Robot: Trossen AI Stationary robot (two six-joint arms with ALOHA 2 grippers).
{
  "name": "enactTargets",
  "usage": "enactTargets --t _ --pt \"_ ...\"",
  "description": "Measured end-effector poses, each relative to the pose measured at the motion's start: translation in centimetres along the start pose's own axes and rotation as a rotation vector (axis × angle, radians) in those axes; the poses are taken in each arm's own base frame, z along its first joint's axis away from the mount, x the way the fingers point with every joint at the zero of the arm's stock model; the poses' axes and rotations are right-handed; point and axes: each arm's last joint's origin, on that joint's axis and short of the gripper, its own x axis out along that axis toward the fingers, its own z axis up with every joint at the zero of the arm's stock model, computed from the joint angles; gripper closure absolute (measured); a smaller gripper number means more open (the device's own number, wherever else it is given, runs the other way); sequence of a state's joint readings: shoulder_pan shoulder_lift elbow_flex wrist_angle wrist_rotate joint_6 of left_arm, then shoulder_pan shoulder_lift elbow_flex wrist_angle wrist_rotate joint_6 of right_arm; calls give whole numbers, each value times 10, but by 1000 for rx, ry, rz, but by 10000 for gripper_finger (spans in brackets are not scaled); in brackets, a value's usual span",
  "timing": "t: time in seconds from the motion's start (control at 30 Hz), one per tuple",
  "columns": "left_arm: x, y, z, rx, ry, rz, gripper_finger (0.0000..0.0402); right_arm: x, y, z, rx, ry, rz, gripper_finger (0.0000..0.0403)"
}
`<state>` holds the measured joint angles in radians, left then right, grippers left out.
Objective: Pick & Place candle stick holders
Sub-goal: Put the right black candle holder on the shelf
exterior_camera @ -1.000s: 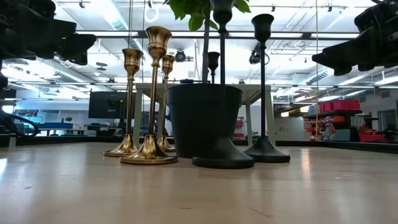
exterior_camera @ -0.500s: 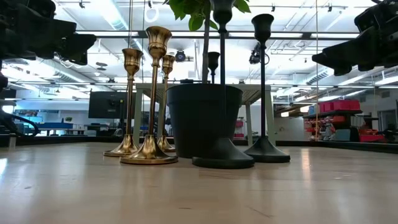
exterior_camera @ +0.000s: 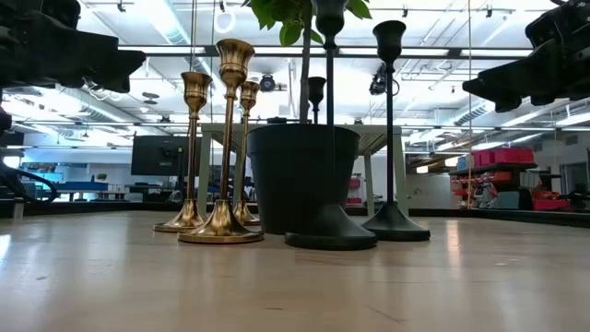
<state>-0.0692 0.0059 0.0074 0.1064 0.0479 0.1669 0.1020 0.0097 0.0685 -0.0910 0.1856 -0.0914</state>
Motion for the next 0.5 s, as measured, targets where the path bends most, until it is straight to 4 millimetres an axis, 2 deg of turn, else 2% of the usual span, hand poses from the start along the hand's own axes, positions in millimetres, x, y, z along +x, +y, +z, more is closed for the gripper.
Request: enactTargets --t 0.27,0.5 --pt "0 0 0 2 -4 1 170 0 0 2 3 -17 -2 231" --pt "0 0 3 -1 -27 6 170 -1 -1 12 26 -120 -10 231"
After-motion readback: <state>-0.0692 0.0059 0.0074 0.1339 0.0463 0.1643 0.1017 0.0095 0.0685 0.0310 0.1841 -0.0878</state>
